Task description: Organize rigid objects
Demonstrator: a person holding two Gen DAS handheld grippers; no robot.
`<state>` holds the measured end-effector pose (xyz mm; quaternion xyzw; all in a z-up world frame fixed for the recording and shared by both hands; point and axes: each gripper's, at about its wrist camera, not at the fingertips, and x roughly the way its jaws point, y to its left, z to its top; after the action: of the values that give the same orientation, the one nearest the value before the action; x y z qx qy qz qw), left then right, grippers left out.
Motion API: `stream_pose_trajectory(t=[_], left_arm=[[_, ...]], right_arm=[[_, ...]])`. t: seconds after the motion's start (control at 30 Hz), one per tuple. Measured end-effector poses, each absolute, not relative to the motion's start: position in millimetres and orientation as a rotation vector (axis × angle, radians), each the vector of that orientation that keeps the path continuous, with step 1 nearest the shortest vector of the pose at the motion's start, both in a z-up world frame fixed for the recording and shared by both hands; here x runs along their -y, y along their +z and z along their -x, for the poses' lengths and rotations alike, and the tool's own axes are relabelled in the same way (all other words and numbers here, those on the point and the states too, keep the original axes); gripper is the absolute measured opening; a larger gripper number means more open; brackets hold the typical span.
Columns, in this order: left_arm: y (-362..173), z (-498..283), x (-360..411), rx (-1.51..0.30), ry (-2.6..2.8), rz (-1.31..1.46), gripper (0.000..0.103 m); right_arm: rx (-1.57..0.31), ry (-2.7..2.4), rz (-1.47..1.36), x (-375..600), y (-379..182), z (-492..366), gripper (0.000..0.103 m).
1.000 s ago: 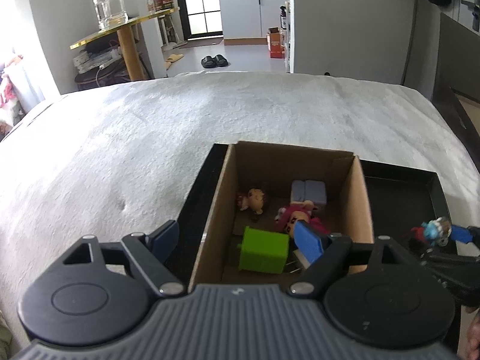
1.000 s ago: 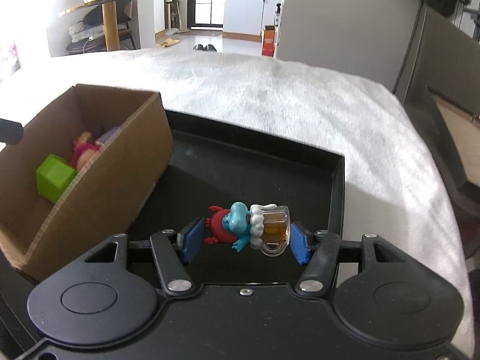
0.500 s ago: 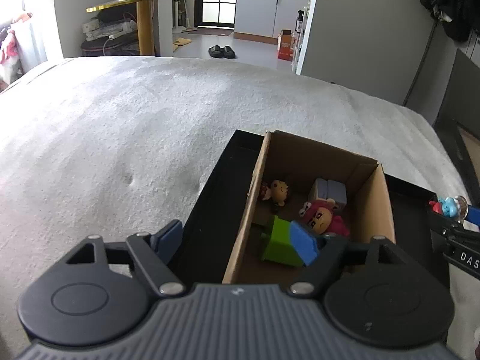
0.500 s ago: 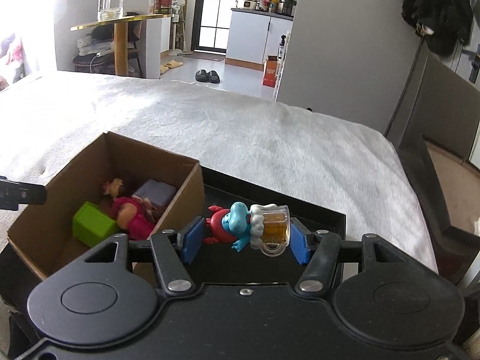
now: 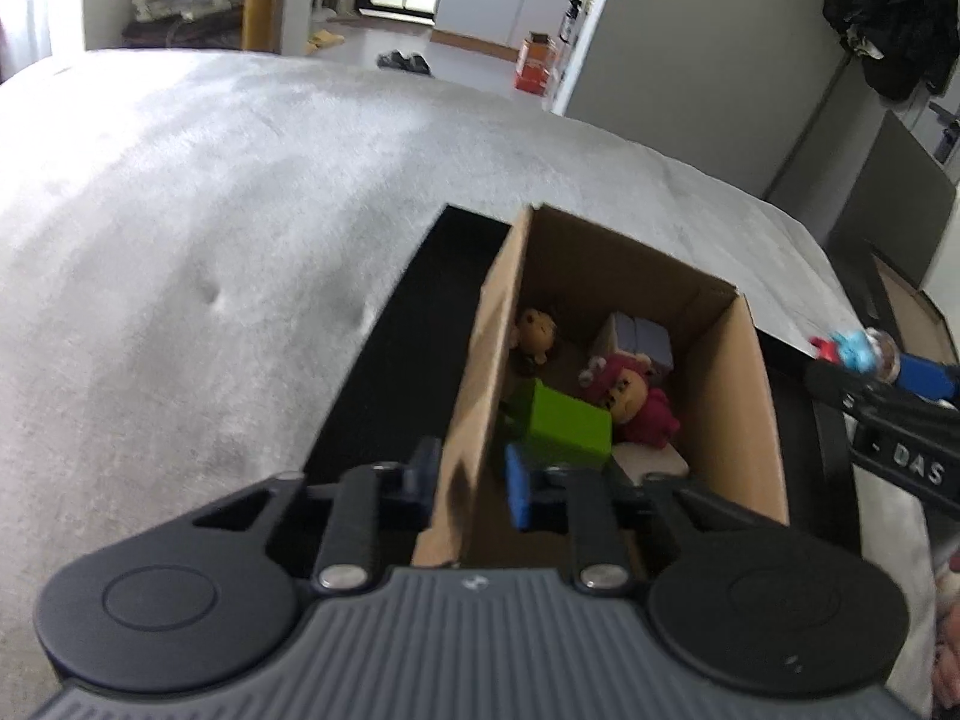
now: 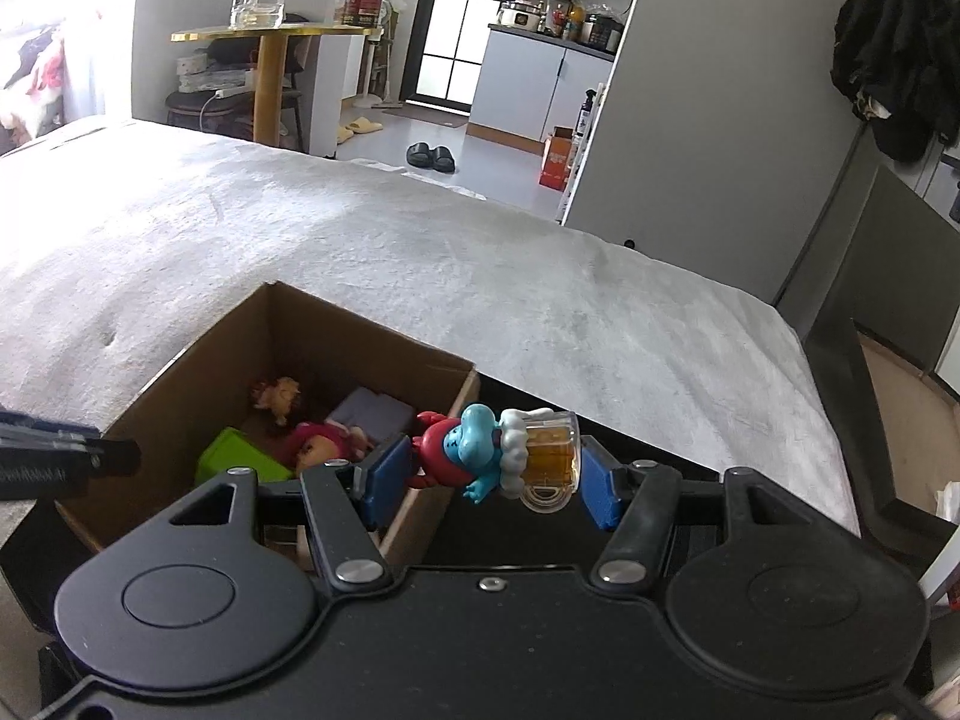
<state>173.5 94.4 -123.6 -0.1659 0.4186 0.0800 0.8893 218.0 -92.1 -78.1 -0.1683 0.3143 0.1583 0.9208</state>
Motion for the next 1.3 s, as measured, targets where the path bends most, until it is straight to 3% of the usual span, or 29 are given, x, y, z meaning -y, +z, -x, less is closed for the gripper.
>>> stream_pose_trajectory(t=[0.1,0.63,1.3], left_arm=[[-126.7,-172.9,-98.1,-0.867,0.154,0.364,0.012],[-134.6,-171.6,-116.5,-0.825,0.093,0.453,0.013],[-126.0,-170.4,-112.9,-0.839,0.081,0.376,0.014]], right_arm=[[-0.647,0.336,0.36,80.3,-79.4,-218.3,0.059],[-0.695,0.377,0.432,26.8,-94.5,-207.8,0.059],[-0.682,0.305,0.369,52.2,-80.0,-184.3,0.07]])
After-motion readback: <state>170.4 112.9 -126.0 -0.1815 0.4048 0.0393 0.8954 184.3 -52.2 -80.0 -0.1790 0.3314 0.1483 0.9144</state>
